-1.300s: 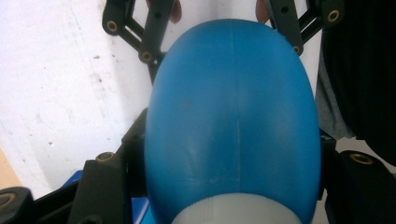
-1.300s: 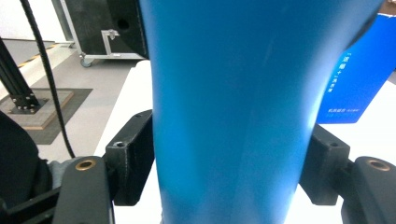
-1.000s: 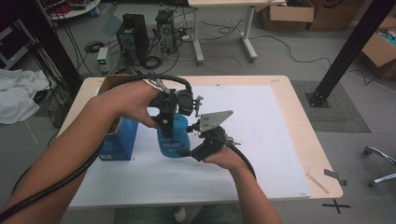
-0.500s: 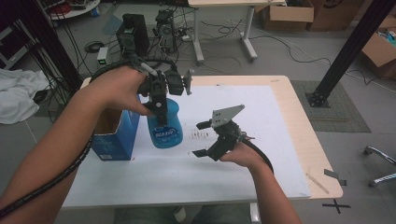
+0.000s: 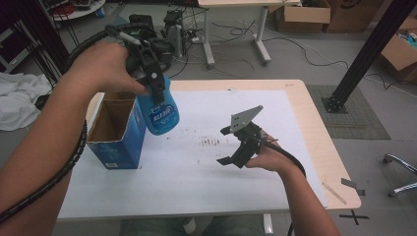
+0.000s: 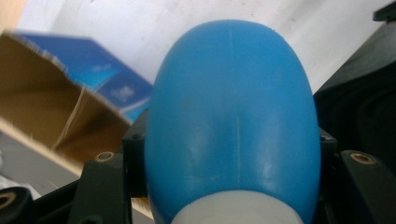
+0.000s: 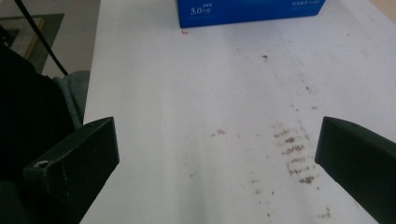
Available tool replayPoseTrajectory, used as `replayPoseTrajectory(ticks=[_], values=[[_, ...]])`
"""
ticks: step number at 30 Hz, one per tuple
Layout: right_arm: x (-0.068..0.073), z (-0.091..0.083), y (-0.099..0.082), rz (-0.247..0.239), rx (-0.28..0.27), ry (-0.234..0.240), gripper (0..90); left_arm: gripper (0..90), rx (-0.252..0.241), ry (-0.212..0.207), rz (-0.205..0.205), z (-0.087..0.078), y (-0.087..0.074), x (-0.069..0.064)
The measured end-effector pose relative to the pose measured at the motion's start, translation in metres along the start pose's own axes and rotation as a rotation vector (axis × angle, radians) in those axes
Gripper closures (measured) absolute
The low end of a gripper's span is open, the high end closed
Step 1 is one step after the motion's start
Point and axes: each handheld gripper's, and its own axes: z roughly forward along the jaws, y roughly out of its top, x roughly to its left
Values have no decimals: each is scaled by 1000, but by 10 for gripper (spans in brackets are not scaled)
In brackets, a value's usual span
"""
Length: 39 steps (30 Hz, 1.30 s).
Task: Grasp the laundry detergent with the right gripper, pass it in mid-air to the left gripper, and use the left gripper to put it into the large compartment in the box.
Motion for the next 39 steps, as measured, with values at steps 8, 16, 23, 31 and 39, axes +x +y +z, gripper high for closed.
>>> replayPoseTrajectory(ticks=[8, 16, 23, 31, 39], values=[[-2, -4, -4, -5, 87, 10, 0, 390, 15, -4, -232, -30, -20, 25], [-3, -5, -2, -20, 108, 16, 0, 390, 30, -22, -457, -56, -48, 55], [-3, -5, -1, -28, 119, 20, 0, 390, 43, -18, -609, -52, -68, 77], [-1, -4, 0, -28, 126, 21, 0, 390, 21, -34, -724, -24, -87, 101], [0, -4, -2, -22, 143, 21, 0, 390, 30, -56, -756, 10, -94, 115]])
